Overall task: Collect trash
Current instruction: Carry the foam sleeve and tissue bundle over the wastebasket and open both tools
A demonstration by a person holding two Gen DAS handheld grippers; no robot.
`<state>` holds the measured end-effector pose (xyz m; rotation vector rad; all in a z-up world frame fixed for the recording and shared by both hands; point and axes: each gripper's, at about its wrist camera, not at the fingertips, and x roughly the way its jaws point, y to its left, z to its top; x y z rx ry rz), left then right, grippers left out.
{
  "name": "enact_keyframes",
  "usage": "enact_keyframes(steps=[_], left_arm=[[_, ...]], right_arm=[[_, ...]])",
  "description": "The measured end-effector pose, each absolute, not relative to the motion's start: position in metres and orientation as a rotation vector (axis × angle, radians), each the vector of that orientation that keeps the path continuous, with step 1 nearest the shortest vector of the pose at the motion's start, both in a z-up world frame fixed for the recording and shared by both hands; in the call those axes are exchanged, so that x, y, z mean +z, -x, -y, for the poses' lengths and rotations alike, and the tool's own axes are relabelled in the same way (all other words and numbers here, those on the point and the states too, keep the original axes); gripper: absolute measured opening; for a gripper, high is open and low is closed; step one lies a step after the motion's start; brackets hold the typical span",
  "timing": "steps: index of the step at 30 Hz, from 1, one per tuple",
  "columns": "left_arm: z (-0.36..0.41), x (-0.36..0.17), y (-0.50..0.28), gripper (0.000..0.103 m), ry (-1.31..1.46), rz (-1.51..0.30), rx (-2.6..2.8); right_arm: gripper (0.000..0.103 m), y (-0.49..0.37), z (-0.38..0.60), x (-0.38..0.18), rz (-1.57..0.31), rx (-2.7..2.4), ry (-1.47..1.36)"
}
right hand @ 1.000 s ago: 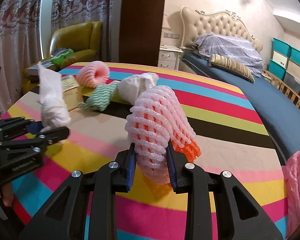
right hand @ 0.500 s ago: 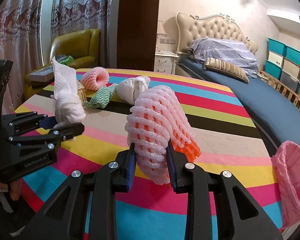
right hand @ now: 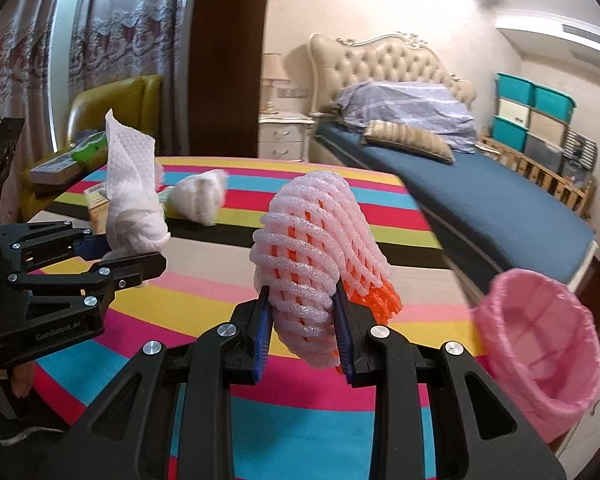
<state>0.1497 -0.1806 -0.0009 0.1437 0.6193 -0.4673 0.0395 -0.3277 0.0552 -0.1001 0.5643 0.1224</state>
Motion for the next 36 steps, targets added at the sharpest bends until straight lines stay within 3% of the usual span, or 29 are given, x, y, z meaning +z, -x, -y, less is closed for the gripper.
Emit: enact_keyframes(steps=[36], left_arm=[[0.475,-0.004,-0.159,0.033,-0.358,-0.649,-0.925]], right_arm=[[0.029,-0.006,0.586,0.034,-0.602,-0.243,-0.099]])
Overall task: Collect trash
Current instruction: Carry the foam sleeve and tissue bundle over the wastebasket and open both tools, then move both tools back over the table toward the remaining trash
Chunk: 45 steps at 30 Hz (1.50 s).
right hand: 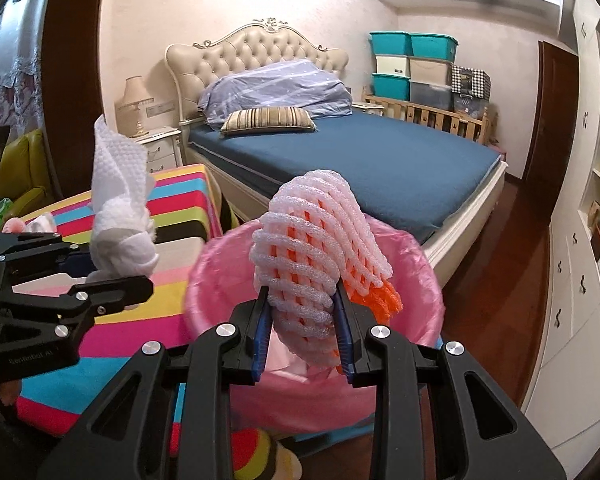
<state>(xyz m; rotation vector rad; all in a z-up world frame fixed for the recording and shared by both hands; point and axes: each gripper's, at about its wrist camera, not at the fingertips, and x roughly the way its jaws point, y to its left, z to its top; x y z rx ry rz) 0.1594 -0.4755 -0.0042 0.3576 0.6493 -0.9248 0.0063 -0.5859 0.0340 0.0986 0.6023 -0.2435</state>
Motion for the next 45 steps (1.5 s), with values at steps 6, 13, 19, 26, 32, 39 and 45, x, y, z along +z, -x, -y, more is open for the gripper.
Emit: enact_keyframes(steps=[6,13,19,26,32,39,45], left_arm=[[0.519,-0.005,-0.186,0.033,-0.331,-0.665,-0.950],[0.553,-0.018,-0.206,0.068,-0.309,-0.696,-0.984],[0.523,-0.026,-0.209,0.081,-0.312,-0.644,-0.910],[0.472,-0.027,-0.204,0.098,-0.272,-0.615,-0.830],[0.418,-0.029,-0.192,0.098,-0.339,-0.566,-0.750],[0.336,-0.043,-0.178,0.098,-0.373,-0.612,-0.665],[0.243,-0.047,-0.170,0.098,-0.328,-0.627,-0.521]], right_arm=[[0.030,-0.024,0.614,0.022,-0.634,-0.269,-0.102],[0.052,-0.033,0.633,0.006,-0.651,-0.235,-0.143],[0.063,-0.008,0.636,0.013,-0.596,-0.238,-0.185],[0.068,-0.025,0.619,0.018,-0.607,-0.242,-0.135],[0.071,-0.026,0.595,0.024,-0.597,-0.228,-0.161],[0.081,-0.021,0.546,0.027,-0.591,-0.174,-0.193],[0.081,-0.035,0.472,0.027,-0.597,-0.031,-0.171]])
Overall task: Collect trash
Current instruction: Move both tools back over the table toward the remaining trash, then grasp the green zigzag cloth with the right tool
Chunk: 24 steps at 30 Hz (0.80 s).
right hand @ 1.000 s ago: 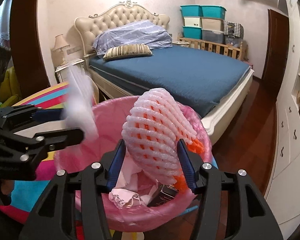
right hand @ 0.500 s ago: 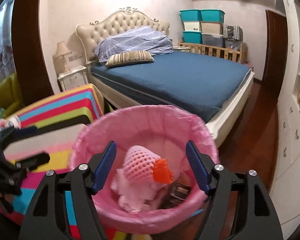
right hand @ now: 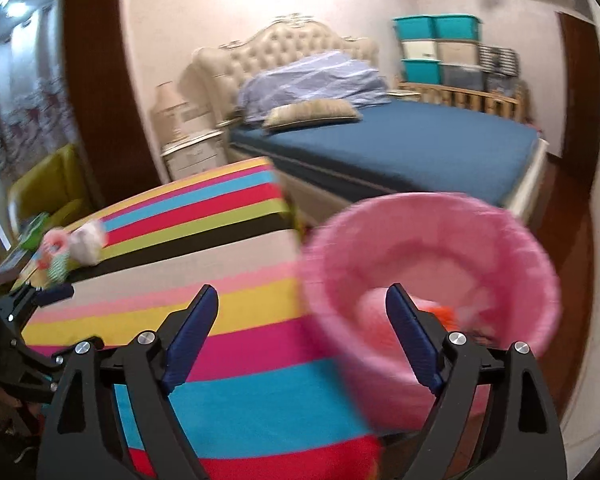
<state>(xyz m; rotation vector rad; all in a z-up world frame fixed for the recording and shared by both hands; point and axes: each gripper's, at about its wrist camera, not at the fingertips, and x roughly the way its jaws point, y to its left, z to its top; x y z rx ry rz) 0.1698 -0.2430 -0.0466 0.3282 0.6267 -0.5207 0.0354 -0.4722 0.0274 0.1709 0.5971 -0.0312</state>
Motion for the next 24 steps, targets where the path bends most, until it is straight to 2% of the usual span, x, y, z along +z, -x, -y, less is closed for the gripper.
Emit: enact_keyframes(steps=[12,24], left_arm=[[0.064,-0.028,-0.172,0.098,-0.188,-0.644,-0.161],[-0.060,-0.039,-0.198,0.098,-0.092,-0.753,0.148]], right_arm=[[0.081,-0.088,0.299,0.011,-0.714,0.237,-0.039],[0.081,-0.154,0.168,0.001,-0.787,0.341,0.080]])
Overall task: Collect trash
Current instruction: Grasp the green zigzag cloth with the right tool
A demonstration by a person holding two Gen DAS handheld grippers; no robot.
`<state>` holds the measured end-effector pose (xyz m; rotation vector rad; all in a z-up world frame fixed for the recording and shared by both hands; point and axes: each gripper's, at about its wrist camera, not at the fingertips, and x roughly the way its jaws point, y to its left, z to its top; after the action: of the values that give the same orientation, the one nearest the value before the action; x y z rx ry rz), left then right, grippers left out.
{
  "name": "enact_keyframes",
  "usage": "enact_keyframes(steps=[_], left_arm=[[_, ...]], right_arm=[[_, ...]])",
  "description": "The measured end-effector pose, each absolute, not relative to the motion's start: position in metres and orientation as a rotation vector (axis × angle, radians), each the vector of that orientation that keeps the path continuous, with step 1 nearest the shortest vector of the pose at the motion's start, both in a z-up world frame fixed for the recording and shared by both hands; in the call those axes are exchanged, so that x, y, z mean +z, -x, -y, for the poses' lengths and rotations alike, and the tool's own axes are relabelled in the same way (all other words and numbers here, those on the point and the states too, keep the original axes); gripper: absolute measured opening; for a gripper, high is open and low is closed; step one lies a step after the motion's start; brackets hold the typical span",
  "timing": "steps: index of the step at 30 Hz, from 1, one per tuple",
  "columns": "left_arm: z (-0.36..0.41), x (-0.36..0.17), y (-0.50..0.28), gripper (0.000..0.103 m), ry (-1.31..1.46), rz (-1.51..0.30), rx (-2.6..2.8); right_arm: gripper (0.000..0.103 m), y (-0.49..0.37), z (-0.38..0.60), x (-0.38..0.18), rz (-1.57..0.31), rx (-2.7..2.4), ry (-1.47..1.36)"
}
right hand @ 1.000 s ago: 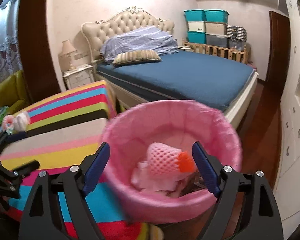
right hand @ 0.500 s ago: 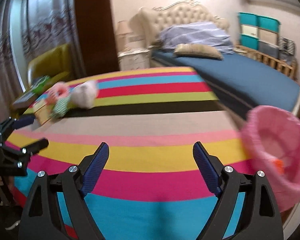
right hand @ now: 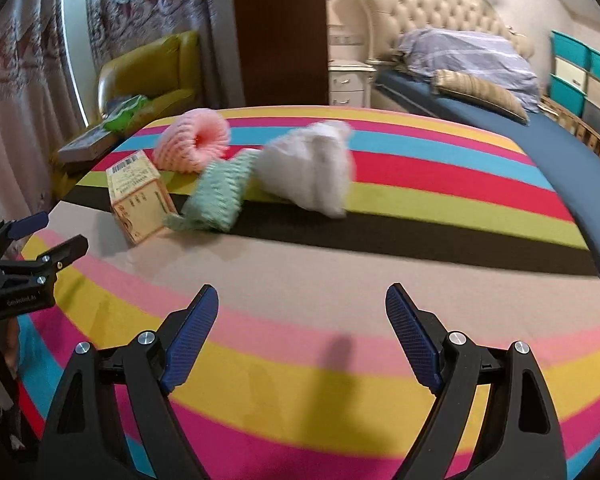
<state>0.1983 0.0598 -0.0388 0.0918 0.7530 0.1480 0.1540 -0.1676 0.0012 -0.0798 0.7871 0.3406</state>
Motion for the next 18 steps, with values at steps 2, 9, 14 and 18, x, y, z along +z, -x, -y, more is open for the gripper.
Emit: enact_keyframes(steps=[2,9,14,18], left_arm=[[-0.082,-0.044,-0.204,0.098,-0.054,-0.792,0.189],[-0.125,-0.062,-0.217,0.099,0.090,-0.918,0.266],[-0.132,-0.065,-0.216,0.099,0.125,-0.919,0.251],[-0.131,-0.064,-0.216,0.099,0.125,-0.920,0.250]], right_arm=[[0.079,-0.166,0.147,0.002,-0.788,0.351,0.100],[0.068,-0.200,0.103,0.005,-0.801,0.347,0.099],[0.063,-0.217,0.084,0.004,-0.809,0.301,0.107],[0.059,-0.225,0.077,-0.002,-0.826,0.268,0.115]])
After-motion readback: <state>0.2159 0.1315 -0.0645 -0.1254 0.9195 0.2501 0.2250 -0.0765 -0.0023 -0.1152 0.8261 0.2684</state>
